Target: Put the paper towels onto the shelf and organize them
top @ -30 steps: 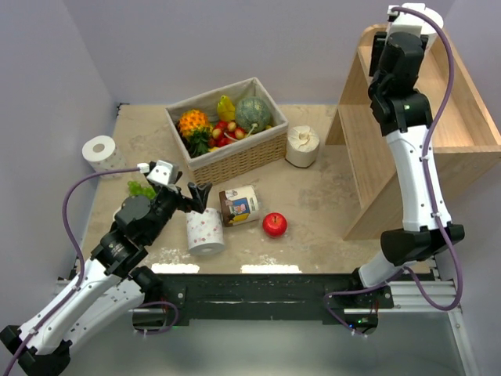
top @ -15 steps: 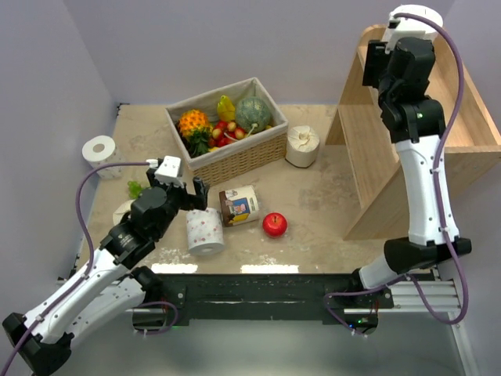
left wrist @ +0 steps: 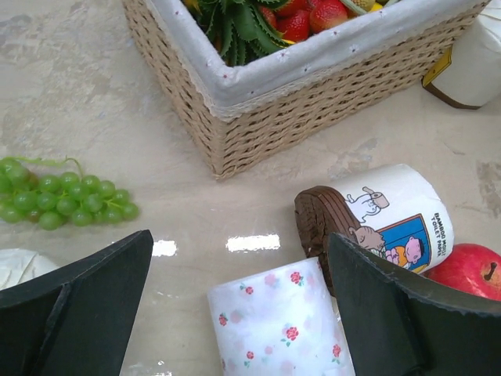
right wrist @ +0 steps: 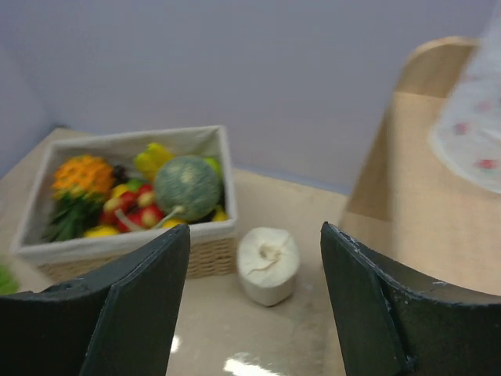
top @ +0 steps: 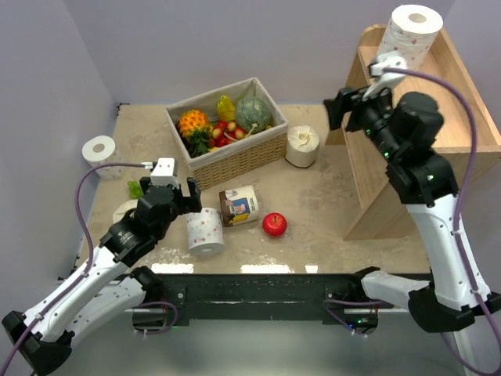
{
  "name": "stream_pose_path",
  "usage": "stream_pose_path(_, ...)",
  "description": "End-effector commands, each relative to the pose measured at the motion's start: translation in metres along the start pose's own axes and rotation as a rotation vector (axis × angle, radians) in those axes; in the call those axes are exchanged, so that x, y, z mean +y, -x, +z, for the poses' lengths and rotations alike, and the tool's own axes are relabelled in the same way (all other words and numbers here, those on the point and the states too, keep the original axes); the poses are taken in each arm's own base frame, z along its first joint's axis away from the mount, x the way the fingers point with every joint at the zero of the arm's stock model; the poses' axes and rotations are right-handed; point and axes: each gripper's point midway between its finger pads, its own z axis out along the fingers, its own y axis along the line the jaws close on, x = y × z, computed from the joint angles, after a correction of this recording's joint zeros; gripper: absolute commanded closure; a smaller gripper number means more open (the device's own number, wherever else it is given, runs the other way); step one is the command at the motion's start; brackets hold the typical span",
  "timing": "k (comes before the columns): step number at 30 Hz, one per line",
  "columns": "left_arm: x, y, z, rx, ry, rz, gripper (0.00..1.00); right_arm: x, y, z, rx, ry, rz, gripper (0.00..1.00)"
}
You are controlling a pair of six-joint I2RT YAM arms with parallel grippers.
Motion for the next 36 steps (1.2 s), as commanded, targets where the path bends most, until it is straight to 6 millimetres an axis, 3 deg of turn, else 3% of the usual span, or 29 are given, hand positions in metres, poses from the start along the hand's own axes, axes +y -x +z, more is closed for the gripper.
stream_pose_path(1, 0.002, 0.050, -0.022, -0.136, -0.008, -0.104, 0.02, 0.084, -0.043, 0.018, 0.056, 0.232, 0.019, 0.29)
stream_pose_path(2, 0.000, 0.056, -0.027, -0.153, -0.026, -0.101, 0.02, 0.112, -0.064, 0.014, 0.096, 0.293, 0.006, 0.29)
stream_pose_path(3, 0.000, 0.065, -0.032, -0.175, -0.036, -0.110, 0.02, 0.127, -0.068, 0.015, 0.083, 0.319, 0.007, 0.29)
stream_pose_path(4, 0.000, 0.081, -0.043, -0.218, -0.055, -0.131, 0.02, 0.153, -0.093, 0.007, 0.114, 0.382, -0.002, 0.30)
stream_pose_path(6, 0.002, 0.096, -0.054, -0.255, -0.067, -0.138, 0.02, 0.174, -0.101, 0.004, 0.074, 0.409, 0.004, 0.32)
stream_pose_path(7, 0.003, 0.109, -0.067, -0.291, -0.087, -0.154, 0.01, 0.197, -0.129, -0.005, 0.111, 0.460, -0.018, 0.32)
stream_pose_path(9, 0.006, 0.118, -0.078, -0.312, -0.099, -0.140, 0.01, 0.217, -0.144, -0.011, 0.092, 0.487, -0.077, 0.29)
stream_pose_path(10, 0.009, 0.126, -0.088, -0.337, -0.108, -0.147, 0.01, 0.243, -0.168, -0.024, 0.120, 0.540, -0.131, 0.27)
stream_pose_path(12, 0.015, 0.132, -0.100, -0.361, -0.112, -0.149, 0.01, 0.262, -0.181, -0.031, 0.083, 0.548, -0.233, 0.22)
stream_pose_path(13, 0.017, 0.133, -0.104, -0.368, -0.113, -0.147, 0.01, 0.284, -0.206, -0.043, 0.104, 0.593, -0.282, 0.20)
stream_pose_path(15, 0.022, 0.134, -0.111, -0.391, -0.113, -0.153, 0.01, 0.300, -0.214, -0.046, 0.052, 0.604, -0.310, 0.15)
stream_pose_path(16, 0.026, 0.133, -0.112, -0.396, -0.100, -0.150, 0.01, 0.311, -0.233, -0.058, 0.055, 0.633, -0.349, 0.11)
stream_pose_path(17, 0.029, 0.132, -0.112, -0.401, -0.089, -0.151, 0.01, 0.316, -0.244, -0.058, 0.041, 0.634, -0.397, 0.07)
stream_pose_path(18, 0.032, 0.129, -0.111, -0.403, -0.077, -0.149, 0.01, 0.324, -0.242, -0.060, -0.003, 0.637, -0.386, 0.06)
stream_pose_path(20, 0.038, 0.125, -0.110, -0.406, -0.050, -0.151, 0.01, 0.335, -0.270, -0.066, -0.002, 0.657, -0.468, 0.04)
stream_pose_path(23, 0.042, 0.116, -0.104, -0.411, -0.026, -0.144, 0.01, 0.353, -0.284, -0.074, -0.055, 0.681, -0.552, 0.04)
stream_pose_path(25, 0.047, 0.102, -0.094, -0.399, 0.009, -0.121, 0.01, 0.368, -0.305, -0.082, -0.065, 0.705, -0.599, 0.04)
stream_pose_path(28, 0.059, 0.083, -0.081, -0.360, 0.099, -0.124, 0.01, 0.379, -0.318, -0.089, -0.100, 0.700, -0.624, 0.04)
stream_pose_path(31, 0.071, 0.066, -0.074, -0.335, 0.172, -0.138, 0.01, 0.385, -0.326, -0.091, -0.115, 0.675, -0.637, 0.05)
stream_pose_path(33, 0.070, 0.067, -0.075, -0.350, 0.159, -0.140, 0.00, 0.381, -0.325, -0.087, -0.143, 0.609, -0.662, 0.05)
stream_pose_path(36, 0.070, 0.068, -0.076, -0.364, 0.152, -0.143, 0.00, 0.378, -0.338, -0.083, -0.146, 0.557, -0.715, 0.05)
